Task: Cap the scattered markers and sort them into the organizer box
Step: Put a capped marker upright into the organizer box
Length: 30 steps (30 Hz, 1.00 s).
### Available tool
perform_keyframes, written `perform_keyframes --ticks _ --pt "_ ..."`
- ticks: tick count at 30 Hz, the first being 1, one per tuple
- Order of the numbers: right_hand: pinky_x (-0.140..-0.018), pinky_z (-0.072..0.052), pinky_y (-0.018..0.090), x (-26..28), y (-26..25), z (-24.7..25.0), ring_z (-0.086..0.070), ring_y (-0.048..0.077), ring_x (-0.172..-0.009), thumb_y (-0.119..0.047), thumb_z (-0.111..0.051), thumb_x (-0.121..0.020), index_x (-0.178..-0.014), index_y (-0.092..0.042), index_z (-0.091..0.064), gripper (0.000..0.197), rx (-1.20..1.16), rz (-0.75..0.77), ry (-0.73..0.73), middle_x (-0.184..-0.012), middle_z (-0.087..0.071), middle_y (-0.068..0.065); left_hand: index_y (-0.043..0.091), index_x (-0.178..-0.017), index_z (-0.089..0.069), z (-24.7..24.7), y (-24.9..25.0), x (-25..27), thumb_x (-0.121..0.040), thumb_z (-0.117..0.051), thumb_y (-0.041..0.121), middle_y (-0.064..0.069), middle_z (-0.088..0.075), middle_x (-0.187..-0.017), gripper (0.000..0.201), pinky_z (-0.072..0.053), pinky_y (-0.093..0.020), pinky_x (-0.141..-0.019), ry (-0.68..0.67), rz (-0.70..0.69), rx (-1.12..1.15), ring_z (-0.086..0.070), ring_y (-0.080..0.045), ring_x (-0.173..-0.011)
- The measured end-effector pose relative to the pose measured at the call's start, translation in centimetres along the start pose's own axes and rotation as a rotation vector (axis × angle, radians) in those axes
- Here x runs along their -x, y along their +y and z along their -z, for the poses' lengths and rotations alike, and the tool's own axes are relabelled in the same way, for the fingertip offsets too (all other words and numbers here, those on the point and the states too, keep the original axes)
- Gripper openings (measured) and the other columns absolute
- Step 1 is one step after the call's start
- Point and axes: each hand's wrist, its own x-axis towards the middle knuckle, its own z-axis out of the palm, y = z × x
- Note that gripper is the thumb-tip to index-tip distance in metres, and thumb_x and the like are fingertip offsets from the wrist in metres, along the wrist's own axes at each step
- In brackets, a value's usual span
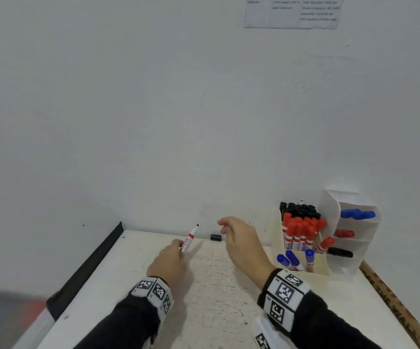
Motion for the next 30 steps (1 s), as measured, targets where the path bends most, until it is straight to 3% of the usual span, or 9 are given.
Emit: perform_keyframes --ticks 2,4,7,10,16,19,23,27,30 --pt "-0.092 -0.043 0.022 -1.3 1.4 -2.5 -0.052 0.018 -0.106 -0.004 -0.035 -0.093 -0.121 -0.012 -0.056 0.036 0.131 -0.136 -0.176 -0.116 -0.056 0.005 0.016 -0.126 -0.046 0.0 -0.6 -0.2 -0.096 -0.037 0.014 -0.006 -0.059 -0.108 0.032 -0.048 -0.039 -0.086 0.022 -0.001 -0.009 -0.058 -0.024 -0.098" --pt "-0.099 -0.041 0.033 -2.2 2.5 -4.2 -0.048 0.023 -0.115 -0.003 -0.034 -0.092 -0.127 -0.013 -0.050 0.040 0.220 -0.220 -0.271 -0.128 -0.050 0.007 0.017 -0.126 -0.047 -0.2 -0.9 -0.4 -0.095 -0.037 0.014 -0.005 -0.058 -0.110 0.032 -0.048 -0.040 -0.088 0.027 -0.005 -0.028 -0.057 -0.024 -0.100" --pt "-0.107 -0.034 0.035 -3.0 4.1 -5.8 -0.036 0.025 -0.127 -0.003 -0.035 -0.092 -0.138 -0.014 -0.035 0.047 0.315 -0.214 -0.401 -0.142 -0.035 0.006 0.020 -0.127 -0.046 -0.9 -0.9 -0.4 -0.094 -0.037 0.016 -0.004 -0.056 -0.115 0.035 -0.046 -0.042 -0.091 0.018 -0.003 -0.066 -0.056 -0.025 -0.104" --pt "-0.107 -0.032 0.036 -3.8 5.0 -6.6 -0.032 0.027 -0.128 -0.006 -0.037 -0.091 -0.142 -0.020 -0.027 0.054 0.417 -0.199 -0.461 -0.142 -0.032 0.008 0.021 -0.129 -0.043 -1.2 -0.3 -0.2 -0.095 -0.036 0.018 -0.003 -0.054 -0.120 0.035 -0.043 -0.038 -0.093 0.013 -0.027 -0.130 -0.053 -0.024 -0.110" --pt "-0.097 -0.039 0.034 -4.4 5.4 -7.7 -0.041 0.029 -0.115 -0.010 -0.040 -0.093 -0.123 -0.011 -0.049 0.031 0.501 -0.332 -0.383 -0.127 -0.036 0.013 0.019 -0.124 -0.049 -1.1 -0.2 0.1 -0.097 -0.034 0.031 -0.006 -0.055 -0.117 0.033 -0.044 -0.036 -0.090 0.030 -0.008 -0.130 -0.055 -0.026 -0.105" --pt "-0.089 -0.044 0.030 -4.3 5.1 -7.5 -0.052 0.027 -0.105 -0.012 -0.045 -0.094 -0.116 -0.006 -0.051 0.024 0.473 -0.361 -0.370 -0.123 -0.040 0.014 0.017 -0.123 -0.050 -1.2 -0.5 0.3 -0.096 -0.037 0.035 -0.007 -0.051 -0.115 0.034 -0.047 -0.035 -0.088 0.026 0.008 -0.082 -0.057 -0.026 -0.097" --pt "-0.072 -0.039 0.025 -4.0 4.2 -6.9 -0.048 0.017 -0.082 -0.006 -0.044 -0.094 -0.108 -0.005 -0.049 0.015 0.114 -0.362 -0.134 -0.112 -0.044 0.009 0.020 -0.121 -0.054 -1.7 -0.9 0.5 -0.096 -0.042 0.031 -0.002 -0.052 -0.110 0.030 -0.050 -0.037 -0.086 0.064 -0.007 0.019 -0.057 -0.020 -0.092" --pt "-0.081 -0.049 0.028 -3.5 3.5 -6.2 -0.056 0.021 -0.097 -0.003 -0.044 -0.093 -0.114 -0.006 -0.054 0.023 -0.218 -0.387 -0.012 -0.111 -0.055 0.009 0.019 -0.118 -0.056 -1.6 -0.8 0.5 -0.098 -0.039 0.029 0.000 -0.052 -0.101 0.028 -0.049 -0.036 -0.084 0.106 -0.061 0.056 -0.055 -0.018 -0.090" --pt "-0.077 -0.054 0.027 -3.0 3.5 -5.7 -0.062 0.022 -0.092 -0.001 -0.045 -0.092 -0.106 -0.010 -0.057 0.021 -0.295 -0.381 0.014 -0.104 -0.058 0.008 0.020 -0.115 -0.058 -1.6 -0.6 0.6 -0.099 -0.037 0.027 0.004 -0.050 -0.093 0.027 -0.049 -0.035 -0.082 0.136 -0.097 0.068 -0.054 -0.016 -0.085"
